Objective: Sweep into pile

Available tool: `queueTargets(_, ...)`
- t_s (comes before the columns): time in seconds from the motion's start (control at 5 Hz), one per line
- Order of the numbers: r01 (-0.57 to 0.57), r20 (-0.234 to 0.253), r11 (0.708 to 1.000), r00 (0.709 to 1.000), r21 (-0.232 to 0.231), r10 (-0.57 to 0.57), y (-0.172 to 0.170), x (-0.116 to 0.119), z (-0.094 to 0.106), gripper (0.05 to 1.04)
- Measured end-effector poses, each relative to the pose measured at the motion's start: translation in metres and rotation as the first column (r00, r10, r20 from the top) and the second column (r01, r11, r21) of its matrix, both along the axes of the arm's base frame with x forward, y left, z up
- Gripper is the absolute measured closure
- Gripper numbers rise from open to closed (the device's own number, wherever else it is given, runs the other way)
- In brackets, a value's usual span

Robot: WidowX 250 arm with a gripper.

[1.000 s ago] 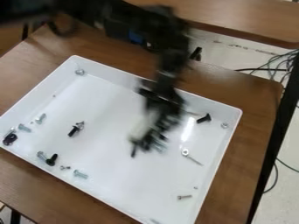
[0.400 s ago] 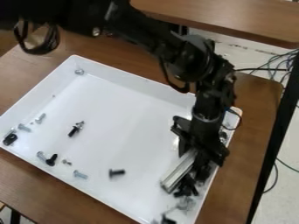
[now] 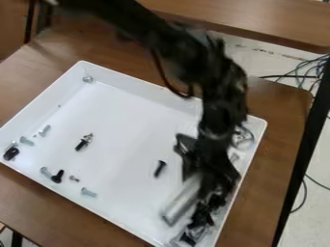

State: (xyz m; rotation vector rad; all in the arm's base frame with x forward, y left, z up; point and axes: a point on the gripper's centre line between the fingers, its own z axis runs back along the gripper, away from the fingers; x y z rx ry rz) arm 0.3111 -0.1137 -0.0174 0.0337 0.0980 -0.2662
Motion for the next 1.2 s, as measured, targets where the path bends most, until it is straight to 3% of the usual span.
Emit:
queueTargets(0.2, -0.114, 0.08, 0.993, 0.991, 0.018, 0.112, 0.052, 0.021, 0.034, 0.721)
queueTargets(0.4, -0.189, 0.055, 0.98, 0.981, 0.062, 0.186, 0.098, 0.022, 0.04, 0.721)
queueTargets(0.6, -0.097, 0.007, 0.985, 0.995, 0.142, 0.097, 0.145, 0.028, 0.041, 0.721)
queueTargets(0.8, 0.133, -0.075, 0.979, 0.99, 0.153, -0.123, 0.187, 0.034, 0.012, 0.721)
queueTargets(1.0, 0.312, -0.105, 0.935, 0.949, 0.168, -0.297, 0.23, 0.05, -0.004, 0.721)
queueTargets(1.2, 0.384, -0.121, 0.914, 0.921, 0.131, -0.369, 0.262, 0.053, -0.022, 0.721)
